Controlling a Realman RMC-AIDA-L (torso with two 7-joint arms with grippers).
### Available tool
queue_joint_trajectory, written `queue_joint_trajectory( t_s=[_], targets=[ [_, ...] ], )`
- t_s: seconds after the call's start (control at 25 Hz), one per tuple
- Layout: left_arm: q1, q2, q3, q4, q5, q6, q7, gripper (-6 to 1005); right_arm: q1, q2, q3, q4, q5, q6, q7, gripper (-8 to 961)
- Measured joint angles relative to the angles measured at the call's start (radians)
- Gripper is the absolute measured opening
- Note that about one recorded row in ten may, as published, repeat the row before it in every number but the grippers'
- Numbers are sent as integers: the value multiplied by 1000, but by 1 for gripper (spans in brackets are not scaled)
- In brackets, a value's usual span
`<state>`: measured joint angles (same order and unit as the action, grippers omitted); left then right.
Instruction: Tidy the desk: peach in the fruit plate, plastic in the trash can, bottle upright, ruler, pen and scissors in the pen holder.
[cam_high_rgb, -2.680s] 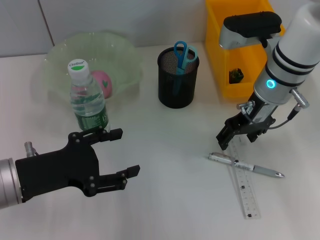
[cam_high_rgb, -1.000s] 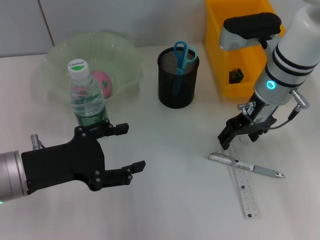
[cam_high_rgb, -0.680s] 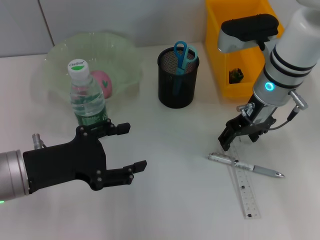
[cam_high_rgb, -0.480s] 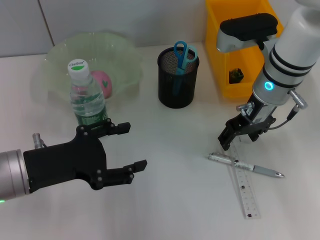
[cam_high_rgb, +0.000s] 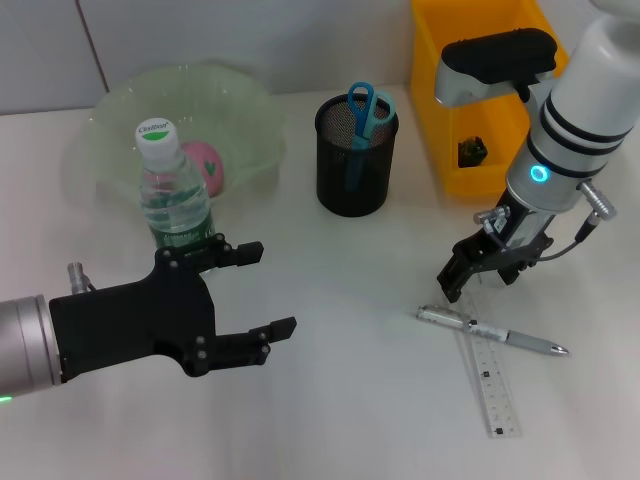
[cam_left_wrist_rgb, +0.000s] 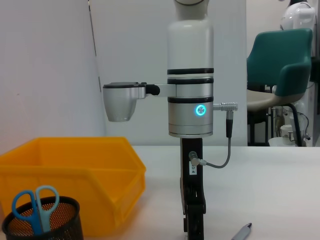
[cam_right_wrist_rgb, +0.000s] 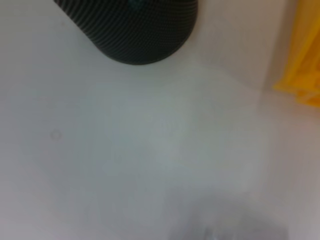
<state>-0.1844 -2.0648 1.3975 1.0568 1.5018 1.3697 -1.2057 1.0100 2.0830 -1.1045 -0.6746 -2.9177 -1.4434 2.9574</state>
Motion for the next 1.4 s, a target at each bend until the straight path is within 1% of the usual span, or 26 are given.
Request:
queue_joint_trajectory(
  t_s=[0.04, 0.6, 0.8, 1.4],
  targets=[
    [0, 0, 0, 0, 0, 0, 0, 827, 0, 0, 0, 1, 0, 0, 0, 798],
    [-2, 0, -3, 0, 0, 0, 3, 827, 0, 0, 2, 8, 0, 0, 0, 651],
    [-2, 0, -4, 0, 0, 1, 3, 827, 2, 0, 1, 13, 0, 0, 0, 436],
    [-4, 0, -5, 0, 0, 0, 12, 827, 4, 0, 0, 7, 5, 2, 0, 426]
  ],
)
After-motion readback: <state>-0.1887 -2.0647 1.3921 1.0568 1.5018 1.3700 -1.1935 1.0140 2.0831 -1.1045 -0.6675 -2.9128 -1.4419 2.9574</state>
